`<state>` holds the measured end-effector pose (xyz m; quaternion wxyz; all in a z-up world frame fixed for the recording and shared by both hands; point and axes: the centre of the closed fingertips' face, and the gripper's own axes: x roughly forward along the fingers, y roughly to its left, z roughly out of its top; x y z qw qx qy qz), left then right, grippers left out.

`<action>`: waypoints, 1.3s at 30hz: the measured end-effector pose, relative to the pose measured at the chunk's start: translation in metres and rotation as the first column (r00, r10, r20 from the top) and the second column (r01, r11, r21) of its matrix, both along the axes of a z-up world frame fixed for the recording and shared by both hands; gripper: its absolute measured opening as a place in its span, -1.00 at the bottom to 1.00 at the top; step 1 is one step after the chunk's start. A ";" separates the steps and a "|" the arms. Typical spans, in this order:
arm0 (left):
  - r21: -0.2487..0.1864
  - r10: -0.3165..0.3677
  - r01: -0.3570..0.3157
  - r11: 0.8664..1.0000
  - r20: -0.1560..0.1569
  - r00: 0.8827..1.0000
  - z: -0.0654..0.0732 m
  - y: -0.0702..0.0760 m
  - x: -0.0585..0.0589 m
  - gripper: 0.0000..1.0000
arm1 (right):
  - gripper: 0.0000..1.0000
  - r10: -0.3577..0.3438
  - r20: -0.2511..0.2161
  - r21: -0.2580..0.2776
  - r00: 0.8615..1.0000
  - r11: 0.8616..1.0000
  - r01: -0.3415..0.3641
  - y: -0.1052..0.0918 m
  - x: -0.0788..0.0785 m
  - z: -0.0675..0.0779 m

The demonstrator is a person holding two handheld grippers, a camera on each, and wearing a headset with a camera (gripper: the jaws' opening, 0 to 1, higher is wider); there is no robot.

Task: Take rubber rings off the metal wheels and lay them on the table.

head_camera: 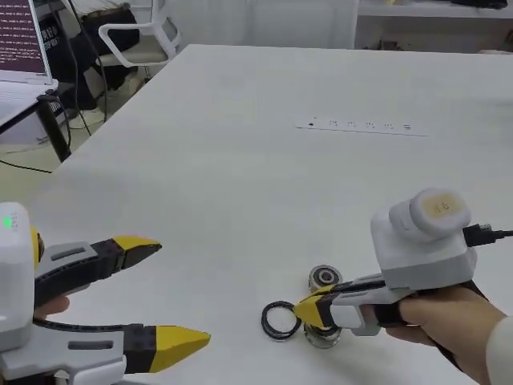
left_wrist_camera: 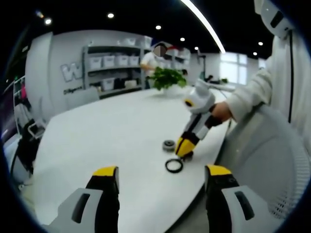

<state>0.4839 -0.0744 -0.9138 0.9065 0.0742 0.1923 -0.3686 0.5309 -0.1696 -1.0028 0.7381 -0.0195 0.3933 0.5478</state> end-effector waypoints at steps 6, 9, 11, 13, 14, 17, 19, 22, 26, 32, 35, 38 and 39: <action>0.003 -0.001 0.001 1.000 -0.001 1.000 0.000 0.000 0.000 0.45 | -0.93 -0.008 0.012 0.002 1.000 1.000 0.008 -0.002 0.004 0.003; 0.004 -0.003 0.003 1.000 -0.001 1.000 -0.001 0.000 0.000 0.45 | -0.93 -0.014 0.025 0.002 1.000 1.000 0.013 -0.003 0.006 0.005; 0.004 -0.002 0.002 1.000 -0.001 1.000 -0.001 0.000 0.000 0.46 | -0.92 -0.015 0.037 0.002 0.999 1.000 0.015 -0.004 0.008 0.008; 0.005 -0.002 0.002 1.000 -0.001 1.000 0.000 0.000 0.000 0.46 | -0.92 -0.016 0.047 0.006 0.999 1.000 0.016 -0.005 0.009 0.012; 0.006 -0.003 0.003 1.000 -0.001 1.000 -0.001 -0.001 0.000 0.46 | -0.91 -0.016 0.051 0.008 0.999 1.000 0.015 -0.005 0.010 0.013; 0.009 -0.006 0.006 1.000 -0.001 1.000 -0.001 -0.001 -0.001 0.47 | -0.90 -0.019 0.080 0.024 0.997 1.000 0.017 -0.005 0.012 0.024; 0.014 -0.010 0.010 1.000 0.001 1.000 0.000 -0.001 -0.001 0.47 | -0.88 -0.020 0.095 0.033 0.995 0.999 0.017 -0.006 0.013 0.030; 0.019 -0.017 0.017 1.000 0.005 1.000 0.000 -0.002 -0.002 0.49 | -0.85 -0.018 0.127 0.043 0.992 0.999 0.012 -0.007 0.015 0.041; 0.024 -0.028 0.028 0.999 0.006 1.000 0.001 -0.003 -0.003 0.52 | -0.75 -0.051 0.133 0.107 0.990 0.994 0.036 -0.008 0.017 0.063; 0.030 -0.054 0.053 0.998 0.009 0.999 0.003 -0.005 -0.005 0.60 | -0.60 -0.061 0.207 0.129 0.976 0.991 0.034 -0.013 0.018 0.089; 0.034 -0.062 0.062 0.998 0.009 0.998 0.004 -0.006 -0.005 0.65 | -0.53 -0.043 0.224 0.129 0.974 0.992 0.014 -0.017 0.010 0.097; 0.033 -0.075 0.074 0.997 0.017 0.997 0.008 -0.008 -0.006 0.70 | -0.39 -0.036 0.244 0.139 0.969 0.990 0.001 -0.023 0.002 0.107; 0.031 -0.077 0.077 0.997 0.019 0.997 0.009 -0.008 -0.006 0.71 | -0.31 -0.033 0.244 0.140 0.969 0.990 -0.002 -0.025 0.000 0.109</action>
